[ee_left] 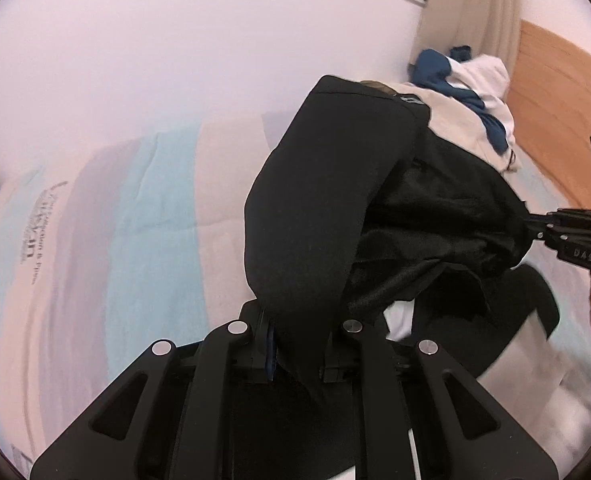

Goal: Fold large clothes

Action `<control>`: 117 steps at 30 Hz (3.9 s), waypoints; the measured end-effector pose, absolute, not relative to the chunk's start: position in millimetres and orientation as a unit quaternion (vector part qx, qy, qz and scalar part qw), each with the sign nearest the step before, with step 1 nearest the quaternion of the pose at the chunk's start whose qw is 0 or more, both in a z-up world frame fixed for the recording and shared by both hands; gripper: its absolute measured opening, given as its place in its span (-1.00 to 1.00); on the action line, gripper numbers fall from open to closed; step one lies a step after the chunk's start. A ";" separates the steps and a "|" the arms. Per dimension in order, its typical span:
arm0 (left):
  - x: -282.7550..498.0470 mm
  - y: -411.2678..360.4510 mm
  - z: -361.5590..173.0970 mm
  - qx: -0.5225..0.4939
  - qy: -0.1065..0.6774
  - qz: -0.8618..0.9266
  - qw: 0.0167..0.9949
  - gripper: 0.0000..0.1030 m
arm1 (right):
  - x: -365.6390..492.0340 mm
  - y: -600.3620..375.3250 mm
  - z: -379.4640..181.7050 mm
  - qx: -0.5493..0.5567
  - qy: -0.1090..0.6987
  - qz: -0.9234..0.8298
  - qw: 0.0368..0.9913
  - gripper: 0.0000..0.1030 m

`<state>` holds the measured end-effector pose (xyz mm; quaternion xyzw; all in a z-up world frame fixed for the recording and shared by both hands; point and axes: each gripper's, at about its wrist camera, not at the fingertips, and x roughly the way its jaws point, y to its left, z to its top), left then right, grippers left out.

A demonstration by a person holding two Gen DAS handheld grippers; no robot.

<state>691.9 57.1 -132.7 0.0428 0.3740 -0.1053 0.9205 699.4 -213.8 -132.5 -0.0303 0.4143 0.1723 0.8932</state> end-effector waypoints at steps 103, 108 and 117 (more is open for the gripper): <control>434.2 27.0 -207.1 0.107 0.407 -0.103 0.901 0.30 | 506.0 -227.5 -199.8 -0.046 0.489 0.247 0.835 -0.89; 418.5 41.7 -171.9 0.088 0.403 -0.101 0.905 0.62 | 515.2 -216.3 -152.4 -0.035 0.447 0.271 0.852 -0.02; 480.6 44.7 -113.3 0.017 0.373 -0.204 0.905 0.79 | 566.1 -162.2 -128.9 -0.055 0.416 0.372 0.828 0.15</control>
